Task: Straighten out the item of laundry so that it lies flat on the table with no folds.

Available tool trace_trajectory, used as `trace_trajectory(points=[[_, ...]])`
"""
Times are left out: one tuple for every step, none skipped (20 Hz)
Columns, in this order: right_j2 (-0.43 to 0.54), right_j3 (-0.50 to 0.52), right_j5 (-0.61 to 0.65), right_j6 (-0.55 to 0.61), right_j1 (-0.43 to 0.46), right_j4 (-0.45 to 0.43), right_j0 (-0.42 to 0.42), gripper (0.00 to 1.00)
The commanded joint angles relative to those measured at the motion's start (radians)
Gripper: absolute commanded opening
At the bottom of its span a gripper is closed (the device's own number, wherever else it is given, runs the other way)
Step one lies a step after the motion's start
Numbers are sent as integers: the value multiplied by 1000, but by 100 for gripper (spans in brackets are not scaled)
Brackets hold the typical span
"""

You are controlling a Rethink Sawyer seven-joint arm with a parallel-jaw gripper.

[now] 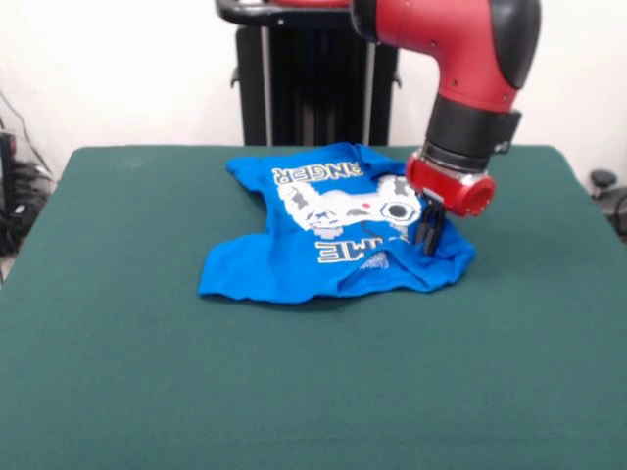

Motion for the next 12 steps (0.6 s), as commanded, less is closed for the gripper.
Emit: trace_trajectory(points=[[-50, -36, 314, 213, -21, 129, 122, 0], [-69, -45, 342, 224, -21, 136, 141, 0], [-73, -48, 356, 232, -24, 142, 149, 0], [-76, -51, 361, 235, -23, 146, 154, 0], [-75, -52, 364, 236, -24, 148, 156, 0], [-78, -54, 366, 237, -23, 154, 161, 0], [-77, -55, 365, 234, -21, 155, 158, 0], [-77, -56, 365, 232, -20, 156, 158, 0], [-77, -55, 362, 232, -19, 158, 160, 0], [-72, -53, 353, 229, -18, 159, 156, 0], [-72, -54, 348, 228, -15, 160, 158, 0], [-72, -55, 340, 227, -10, 162, 158, 0]])
